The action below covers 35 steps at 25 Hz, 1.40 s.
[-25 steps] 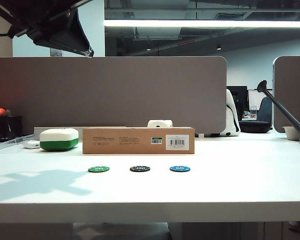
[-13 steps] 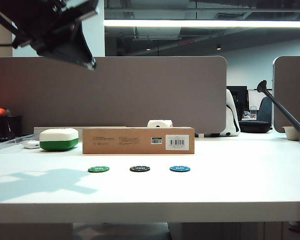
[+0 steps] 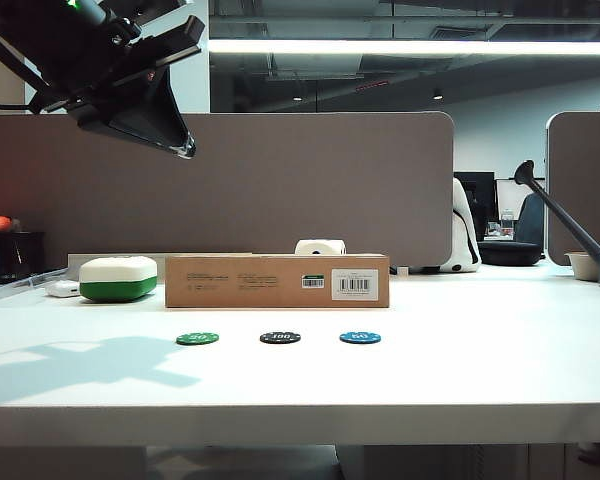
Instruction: Push the chip with the highest value in the row forward next to the rectangular box.
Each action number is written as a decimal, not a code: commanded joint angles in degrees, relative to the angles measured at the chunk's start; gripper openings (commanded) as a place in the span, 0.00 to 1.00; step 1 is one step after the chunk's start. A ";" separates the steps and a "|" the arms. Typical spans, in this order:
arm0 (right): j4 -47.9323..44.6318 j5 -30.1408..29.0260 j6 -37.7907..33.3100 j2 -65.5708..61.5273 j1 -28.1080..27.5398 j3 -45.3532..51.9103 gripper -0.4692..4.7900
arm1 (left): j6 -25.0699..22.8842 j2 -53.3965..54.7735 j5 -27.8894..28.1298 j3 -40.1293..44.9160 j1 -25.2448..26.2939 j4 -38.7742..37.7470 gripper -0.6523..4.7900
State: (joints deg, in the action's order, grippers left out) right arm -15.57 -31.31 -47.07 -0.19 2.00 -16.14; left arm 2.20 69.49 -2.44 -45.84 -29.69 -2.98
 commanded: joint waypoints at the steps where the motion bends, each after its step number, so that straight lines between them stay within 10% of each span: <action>1: 18.58 7.06 15.43 -3.32 -0.09 -7.45 0.08 | -0.22 -0.15 -0.17 -0.11 0.13 0.50 0.11; 8: 20.28 -3.96 18.47 -22.86 2.38 -18.34 0.08 | -0.22 -0.15 -0.17 -0.11 0.13 0.50 0.11; 16: 24.68 12.09 29.16 -52.35 19.96 -28.17 0.08 | -0.22 -0.15 -0.20 -0.11 0.13 0.50 0.11; 20: 21.97 33.22 30.73 -66.53 39.93 -29.03 0.08 | -0.22 -0.15 -0.20 -0.11 0.13 0.50 0.11; 35: 3.48 34.67 20.24 -94.47 45.72 -30.71 0.08 | -0.24 -0.15 -0.33 -0.11 0.13 0.50 0.11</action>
State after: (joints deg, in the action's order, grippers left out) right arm -13.69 1.30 -26.52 -93.76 47.79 -45.84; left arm 2.20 69.49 -2.50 -45.84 -29.61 -2.98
